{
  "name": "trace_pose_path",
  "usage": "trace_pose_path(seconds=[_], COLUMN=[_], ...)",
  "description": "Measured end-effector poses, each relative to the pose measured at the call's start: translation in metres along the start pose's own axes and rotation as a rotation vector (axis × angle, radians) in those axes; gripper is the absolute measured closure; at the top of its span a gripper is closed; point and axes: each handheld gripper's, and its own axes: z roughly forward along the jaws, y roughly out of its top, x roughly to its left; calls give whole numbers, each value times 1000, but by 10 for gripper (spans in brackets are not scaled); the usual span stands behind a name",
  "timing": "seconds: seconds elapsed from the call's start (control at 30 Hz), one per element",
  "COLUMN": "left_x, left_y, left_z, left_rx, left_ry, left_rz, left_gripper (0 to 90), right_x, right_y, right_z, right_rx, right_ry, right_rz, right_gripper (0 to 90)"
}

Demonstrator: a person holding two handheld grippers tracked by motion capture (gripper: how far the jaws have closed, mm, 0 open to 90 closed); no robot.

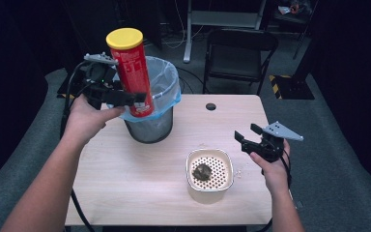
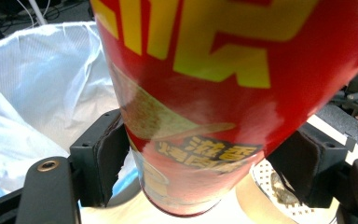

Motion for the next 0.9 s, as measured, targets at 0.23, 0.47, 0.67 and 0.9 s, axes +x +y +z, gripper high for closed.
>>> trace_pose_path(seconds=[0.23, 0.47, 0.67, 0.9], left_x=[8, 22, 36, 59], left_y=[20, 36, 44, 41], left_z=[14, 32, 49, 73], left_rx=[-7, -5, -21, -23], left_ry=[22, 48, 92, 172], left_rz=[-31, -52, -80, -133], left_gripper=[229, 229, 228, 228], right_x=[1, 0, 2, 4], right_y=[0, -1, -1, -2], right_z=[1, 1, 1, 3], right_rx=[3, 4, 5, 10], right_ry=[4, 6, 11, 19], right_rz=[-4, -4, -3, -11], right_gripper=[284, 285, 284, 284])
